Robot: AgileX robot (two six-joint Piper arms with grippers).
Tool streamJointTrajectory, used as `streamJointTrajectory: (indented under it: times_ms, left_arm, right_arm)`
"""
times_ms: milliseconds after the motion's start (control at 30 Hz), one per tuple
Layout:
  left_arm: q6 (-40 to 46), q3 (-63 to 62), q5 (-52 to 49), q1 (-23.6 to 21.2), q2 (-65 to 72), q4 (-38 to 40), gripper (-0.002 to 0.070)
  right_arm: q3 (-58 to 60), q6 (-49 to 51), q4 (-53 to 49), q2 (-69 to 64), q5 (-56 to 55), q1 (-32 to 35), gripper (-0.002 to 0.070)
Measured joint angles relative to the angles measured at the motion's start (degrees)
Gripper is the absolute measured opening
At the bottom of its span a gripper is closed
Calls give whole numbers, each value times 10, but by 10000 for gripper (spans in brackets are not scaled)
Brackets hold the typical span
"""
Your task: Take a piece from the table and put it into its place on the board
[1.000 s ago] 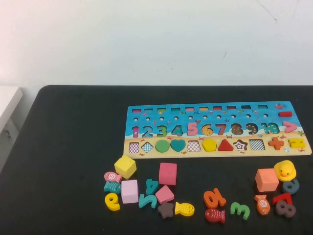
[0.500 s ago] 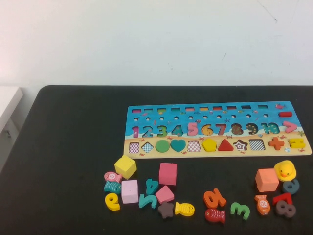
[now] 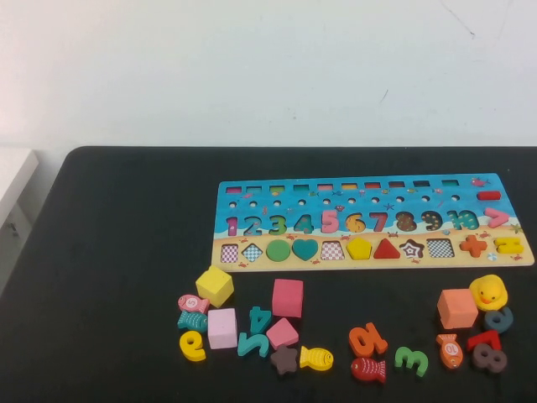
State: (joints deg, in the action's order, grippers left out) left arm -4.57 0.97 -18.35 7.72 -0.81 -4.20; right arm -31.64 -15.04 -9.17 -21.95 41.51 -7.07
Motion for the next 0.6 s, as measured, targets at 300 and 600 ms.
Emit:
streamJointTrajectory:
  times_ms: [300,600]
  left_arm:
    - [-2,0,0,0,0,0,-1]
    - [-1,0,0,0,0,0,-1]
  right_arm:
    - [156,-2,-20,199,-66,77,19]
    - [262,44,-21,226,-167,77,19]
